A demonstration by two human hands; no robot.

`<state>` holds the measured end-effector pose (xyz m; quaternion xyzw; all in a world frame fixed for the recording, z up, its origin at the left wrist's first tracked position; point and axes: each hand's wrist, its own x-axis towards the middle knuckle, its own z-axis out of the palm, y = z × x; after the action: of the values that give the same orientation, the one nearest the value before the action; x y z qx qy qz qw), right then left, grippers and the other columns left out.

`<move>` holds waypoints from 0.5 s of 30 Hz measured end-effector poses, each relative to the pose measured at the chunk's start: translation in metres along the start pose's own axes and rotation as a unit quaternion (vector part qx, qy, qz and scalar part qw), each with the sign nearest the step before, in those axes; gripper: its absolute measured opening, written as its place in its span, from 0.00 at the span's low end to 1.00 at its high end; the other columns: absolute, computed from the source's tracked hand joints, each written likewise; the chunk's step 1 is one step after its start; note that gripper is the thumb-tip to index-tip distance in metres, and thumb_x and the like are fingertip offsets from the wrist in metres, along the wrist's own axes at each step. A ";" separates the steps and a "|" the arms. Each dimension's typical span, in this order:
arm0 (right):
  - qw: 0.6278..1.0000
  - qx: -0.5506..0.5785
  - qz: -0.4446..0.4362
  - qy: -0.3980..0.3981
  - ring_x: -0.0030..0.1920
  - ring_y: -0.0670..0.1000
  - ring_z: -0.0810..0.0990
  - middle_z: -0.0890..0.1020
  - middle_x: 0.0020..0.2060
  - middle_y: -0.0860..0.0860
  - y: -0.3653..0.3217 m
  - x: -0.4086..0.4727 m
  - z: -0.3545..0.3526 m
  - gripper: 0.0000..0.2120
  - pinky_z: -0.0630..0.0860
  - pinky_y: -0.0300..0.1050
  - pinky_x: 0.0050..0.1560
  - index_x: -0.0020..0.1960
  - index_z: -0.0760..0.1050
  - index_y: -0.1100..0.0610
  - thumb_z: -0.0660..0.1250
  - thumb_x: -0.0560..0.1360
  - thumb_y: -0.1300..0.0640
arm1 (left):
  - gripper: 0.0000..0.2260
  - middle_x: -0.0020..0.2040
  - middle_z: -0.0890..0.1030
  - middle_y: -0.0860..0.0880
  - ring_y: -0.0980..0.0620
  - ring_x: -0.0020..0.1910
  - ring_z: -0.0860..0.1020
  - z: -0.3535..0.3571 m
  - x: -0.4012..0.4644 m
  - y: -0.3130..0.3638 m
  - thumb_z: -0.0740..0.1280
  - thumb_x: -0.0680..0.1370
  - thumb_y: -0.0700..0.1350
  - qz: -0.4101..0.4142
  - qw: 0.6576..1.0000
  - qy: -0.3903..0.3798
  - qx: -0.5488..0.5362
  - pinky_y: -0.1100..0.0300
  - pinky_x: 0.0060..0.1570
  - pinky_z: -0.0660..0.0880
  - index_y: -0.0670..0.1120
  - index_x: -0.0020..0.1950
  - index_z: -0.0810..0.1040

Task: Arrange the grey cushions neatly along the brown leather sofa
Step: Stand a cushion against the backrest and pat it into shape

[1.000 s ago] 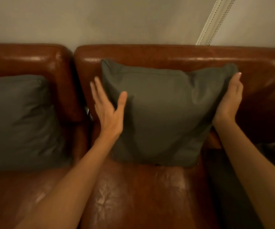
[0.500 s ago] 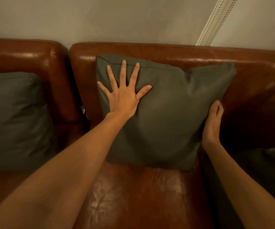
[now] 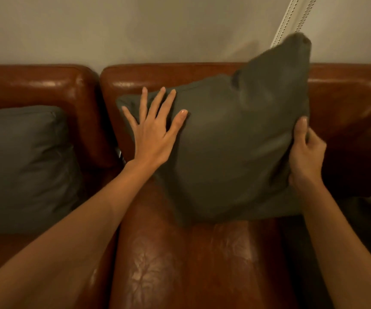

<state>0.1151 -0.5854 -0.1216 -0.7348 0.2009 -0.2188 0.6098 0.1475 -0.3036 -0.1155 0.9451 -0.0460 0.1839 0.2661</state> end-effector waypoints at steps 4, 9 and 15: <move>0.981 -0.107 -0.139 -0.087 0.35 0.42 0.71 0.76 0.33 0.47 -0.056 0.017 0.020 0.22 0.67 0.43 0.37 0.38 0.76 0.55 0.59 0.80 0.40 | 0.27 0.80 0.54 0.54 0.52 0.79 0.51 0.002 -0.020 -0.017 0.45 0.78 0.65 -0.107 0.986 0.030 -0.126 0.40 0.75 0.44 0.60 0.77 0.56; 0.914 -0.246 -0.288 -0.145 0.35 0.49 0.73 0.68 0.25 0.44 -0.096 0.016 0.074 0.21 0.66 0.51 0.42 0.37 0.74 0.51 0.58 0.79 0.38 | 0.25 0.79 0.57 0.54 0.60 0.76 0.55 0.022 -0.051 -0.033 0.45 0.83 0.60 -0.274 0.900 0.030 -0.338 0.58 0.76 0.51 0.53 0.79 0.55; 0.813 -0.392 -0.342 -0.263 0.56 0.55 0.78 0.84 0.52 0.49 -0.081 0.005 0.125 0.21 0.59 0.51 0.55 0.56 0.81 0.47 0.55 0.80 0.37 | 0.31 0.79 0.55 0.55 0.55 0.78 0.55 0.065 -0.098 -0.049 0.46 0.79 0.66 -0.414 0.799 -0.022 -0.436 0.52 0.77 0.53 0.55 0.80 0.53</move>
<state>0.1923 -0.4725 -0.0619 -0.9623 -0.1628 -0.1140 0.1858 0.0865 -0.2964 -0.2276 0.6618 0.2682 -0.0038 0.7000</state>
